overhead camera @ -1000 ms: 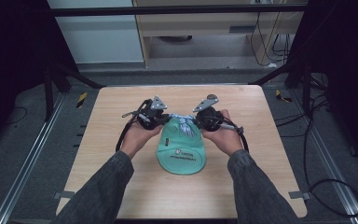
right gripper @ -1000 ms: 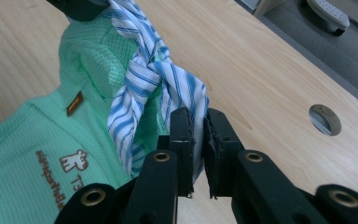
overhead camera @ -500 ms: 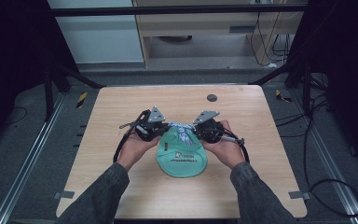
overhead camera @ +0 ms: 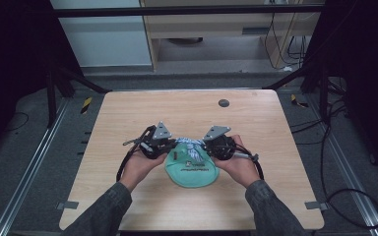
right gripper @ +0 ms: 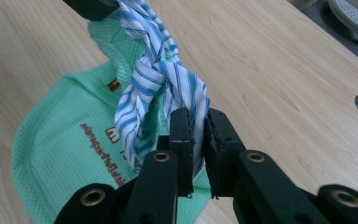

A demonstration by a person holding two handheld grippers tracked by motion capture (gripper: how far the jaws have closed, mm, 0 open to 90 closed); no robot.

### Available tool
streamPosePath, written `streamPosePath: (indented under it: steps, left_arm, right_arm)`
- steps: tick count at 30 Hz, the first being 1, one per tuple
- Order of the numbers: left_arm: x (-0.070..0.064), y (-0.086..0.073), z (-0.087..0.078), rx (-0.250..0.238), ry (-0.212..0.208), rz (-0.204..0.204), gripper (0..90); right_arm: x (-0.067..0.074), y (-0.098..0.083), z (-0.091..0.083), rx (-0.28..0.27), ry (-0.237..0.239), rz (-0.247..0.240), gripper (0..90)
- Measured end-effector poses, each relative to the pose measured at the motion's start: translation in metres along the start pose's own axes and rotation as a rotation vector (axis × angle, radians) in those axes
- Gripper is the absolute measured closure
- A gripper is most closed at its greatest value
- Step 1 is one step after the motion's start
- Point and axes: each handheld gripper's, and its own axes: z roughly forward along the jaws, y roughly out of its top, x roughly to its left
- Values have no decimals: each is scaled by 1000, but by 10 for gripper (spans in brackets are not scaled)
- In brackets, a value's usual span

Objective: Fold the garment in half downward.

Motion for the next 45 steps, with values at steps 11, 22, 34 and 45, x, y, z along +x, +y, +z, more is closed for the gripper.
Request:
streamPosePath:
  steps: [11,22,34,45]
  left_arm:
    - [-7,-11,-2,1,-16,4,842]
    - [-11,-19,-6,-1,-19,16,836]
    - [-19,-34,-6,-5,-40,10,824]
    - [-26,-48,-6,-12,-51,8,809]
  right_arm:
    - [11,-6,-2,6,16,-18,815]
    - [19,-8,-6,3,29,-37,810]
    - [28,-16,-8,0,44,-36,805]
    - [37,-25,-7,5,60,-36,803]
